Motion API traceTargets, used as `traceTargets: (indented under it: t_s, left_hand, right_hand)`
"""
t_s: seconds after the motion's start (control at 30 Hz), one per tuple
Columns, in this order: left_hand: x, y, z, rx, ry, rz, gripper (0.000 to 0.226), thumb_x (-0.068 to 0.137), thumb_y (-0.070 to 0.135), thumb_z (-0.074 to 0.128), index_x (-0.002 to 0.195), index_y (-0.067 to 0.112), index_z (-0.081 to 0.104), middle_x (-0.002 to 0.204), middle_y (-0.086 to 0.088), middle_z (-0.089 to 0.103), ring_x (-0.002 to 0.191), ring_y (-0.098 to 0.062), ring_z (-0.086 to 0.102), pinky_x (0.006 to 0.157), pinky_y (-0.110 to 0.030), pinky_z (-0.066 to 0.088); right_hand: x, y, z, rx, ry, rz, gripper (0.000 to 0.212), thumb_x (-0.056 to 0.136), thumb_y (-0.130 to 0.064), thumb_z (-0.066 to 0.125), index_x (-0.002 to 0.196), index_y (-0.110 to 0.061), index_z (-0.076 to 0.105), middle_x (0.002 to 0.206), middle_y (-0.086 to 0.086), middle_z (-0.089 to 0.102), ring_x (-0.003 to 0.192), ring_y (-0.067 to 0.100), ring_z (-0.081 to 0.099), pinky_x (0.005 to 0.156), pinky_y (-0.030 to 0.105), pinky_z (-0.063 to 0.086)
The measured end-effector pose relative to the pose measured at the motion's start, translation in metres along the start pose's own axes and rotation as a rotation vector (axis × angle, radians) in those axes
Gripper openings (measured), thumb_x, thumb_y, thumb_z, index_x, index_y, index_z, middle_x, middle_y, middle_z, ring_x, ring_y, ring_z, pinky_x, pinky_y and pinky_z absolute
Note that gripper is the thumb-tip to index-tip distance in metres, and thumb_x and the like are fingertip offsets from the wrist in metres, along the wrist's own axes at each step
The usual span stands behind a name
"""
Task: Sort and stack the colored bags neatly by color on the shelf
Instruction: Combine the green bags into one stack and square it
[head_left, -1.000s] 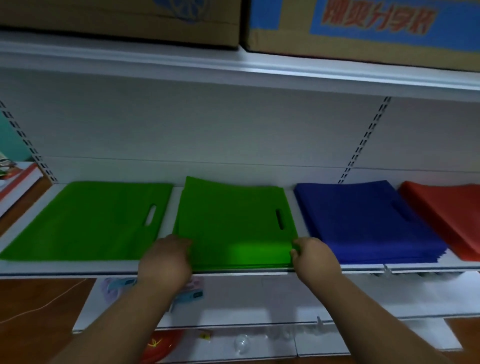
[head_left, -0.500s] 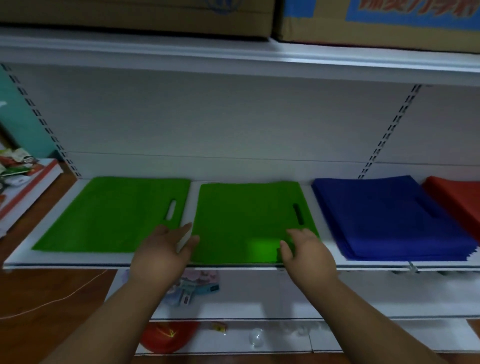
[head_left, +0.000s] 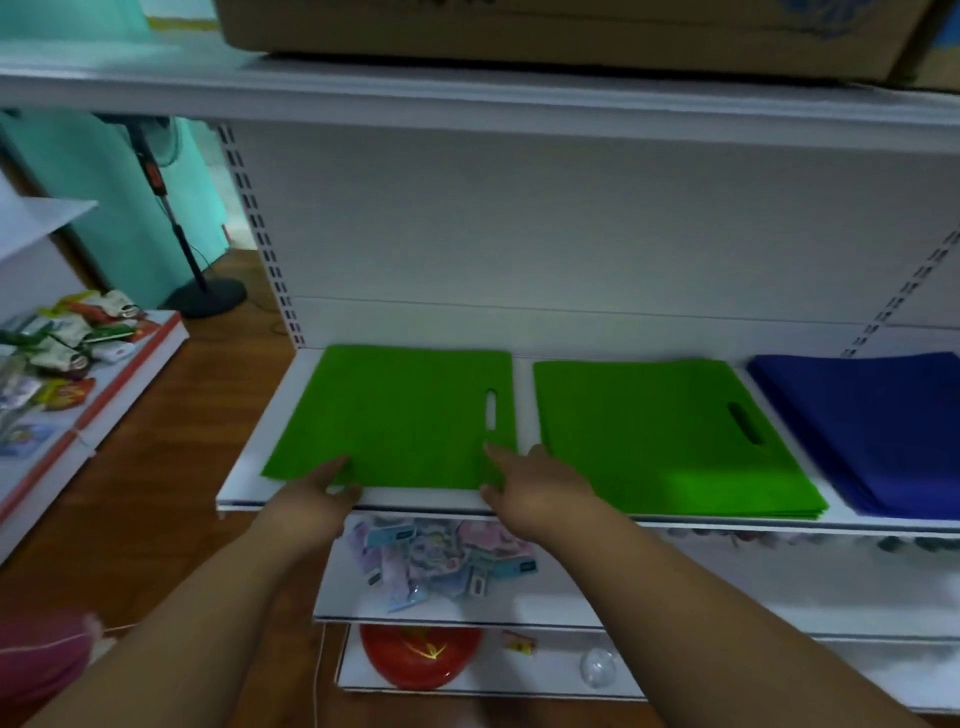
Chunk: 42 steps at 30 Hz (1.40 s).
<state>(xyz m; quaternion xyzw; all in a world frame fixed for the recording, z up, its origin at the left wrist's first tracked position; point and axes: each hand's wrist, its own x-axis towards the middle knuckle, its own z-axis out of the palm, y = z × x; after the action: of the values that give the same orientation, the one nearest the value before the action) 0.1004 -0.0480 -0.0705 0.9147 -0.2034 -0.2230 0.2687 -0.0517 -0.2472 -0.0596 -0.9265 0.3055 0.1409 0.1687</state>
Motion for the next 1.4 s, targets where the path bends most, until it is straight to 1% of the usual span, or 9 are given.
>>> traceTargets:
  t_s: [0.13,0.37,0.47,0.67,0.8,0.93,1.03,1.2,1.4]
  left_hand:
    - [-0.015,-0.024,-0.007,-0.007,-0.083,0.054,0.049,0.100,0.031,0.050,0.148,0.028,0.038,0.073,0.001,0.065,0.062,-0.012,0.059,0.045,-0.016,0.039]
    - [-0.024,-0.052,-0.016,-0.555,0.043,-0.113,0.030,0.101,0.030,0.052,0.123,0.013,0.061,0.084,-0.009,0.066,0.056,-0.022,0.054,0.048,-0.024,0.038]
    - [-0.018,-0.066,-0.021,-0.664,0.138,-0.217,0.024,0.098,0.028,0.057,0.113,0.010,0.064,0.070,-0.016,0.061,0.057,-0.023,0.051,0.050,-0.027,0.037]
    - [-0.019,-0.060,-0.018,-0.302,0.237,-0.042,0.008,0.091,0.022,0.064,0.093,0.019,0.072,0.084,-0.004,0.070,0.074,-0.023,0.062,0.070,-0.037,0.053]
    - [-0.025,-0.025,0.003,-0.045,0.210,0.170,0.030,0.088,0.014,0.061,0.115,0.023,0.070,0.100,-0.005,0.072,0.066,-0.011,0.057,0.061,-0.026,0.046]
    - [-0.028,0.025,0.032,0.048,0.148,0.259,0.037,0.091,0.018,0.057,0.125,0.029,0.063,0.073,0.004,0.063,0.046,-0.012,0.049,0.043,-0.024,0.031]
    - [-0.033,0.071,0.059,0.094,0.145,0.301,0.038,0.094,0.021,0.053,0.130,0.030,0.061,0.096,-0.002,0.068,0.046,-0.010,0.048,0.043,-0.024,0.028]
    - [-0.038,0.145,0.108,0.279,0.140,0.382,0.037,0.095,0.025,0.050,0.130,0.029,0.061,0.129,-0.002,0.063,0.103,-0.023,0.064,0.073,-0.025,0.044]
    - [-0.036,0.183,0.147,0.457,0.080,0.317,0.031,0.097,0.029,0.046,0.120,0.028,0.066,0.124,-0.003,0.064,0.103,-0.022,0.063,0.078,-0.026,0.049]
  right_hand:
    - [-0.010,-0.026,0.009,-0.065,-0.055,0.075,0.046,0.102,-0.045,0.039,0.145,-0.028,0.039,0.152,0.017,0.025,0.134,0.033,0.042,0.101,0.040,0.045]
    - [-0.024,-0.023,0.045,-0.012,0.281,0.130,0.019,0.095,-0.015,0.052,0.113,-0.011,0.055,0.123,0.013,0.046,0.056,0.019,0.039,0.065,0.029,0.039]
    - [-0.028,-0.016,0.051,0.058,0.303,0.051,0.032,0.085,0.000,0.053,0.115,-0.010,0.055,0.112,0.015,0.053,0.068,0.031,0.053,0.064,0.033,0.045]
    - [-0.041,0.006,0.038,0.074,0.428,-0.103,0.059,0.087,-0.006,0.052,0.145,-0.020,0.046,0.131,0.011,0.053,0.094,0.034,0.062,0.073,0.036,0.051]
    - [-0.053,0.051,0.020,0.085,0.610,-0.065,0.062,0.079,-0.002,0.063,0.139,-0.017,0.055,0.115,0.016,0.060,0.074,0.038,0.063,0.058,0.038,0.051]
    - [-0.064,0.111,0.003,0.115,0.697,-0.030,0.057,0.080,0.002,0.062,0.135,-0.013,0.058,0.101,0.013,0.061,0.063,0.031,0.058,0.050,0.035,0.048]
    - [-0.072,0.161,-0.014,0.125,0.701,0.040,0.049,0.086,-0.002,0.059,0.133,-0.015,0.059,0.100,0.008,0.059,0.070,0.027,0.058,0.056,0.029,0.040]
    - [-0.075,0.243,-0.035,0.102,0.621,0.111,0.045,0.091,-0.008,0.054,0.135,-0.018,0.059,0.107,0.007,0.059,0.080,0.028,0.061,0.062,0.027,0.036]
    - [-0.062,0.298,-0.036,0.043,0.445,0.102,0.047,0.094,-0.011,0.046,0.137,-0.026,0.057,0.105,0.009,0.056,0.081,0.030,0.059,0.060,0.031,0.038]
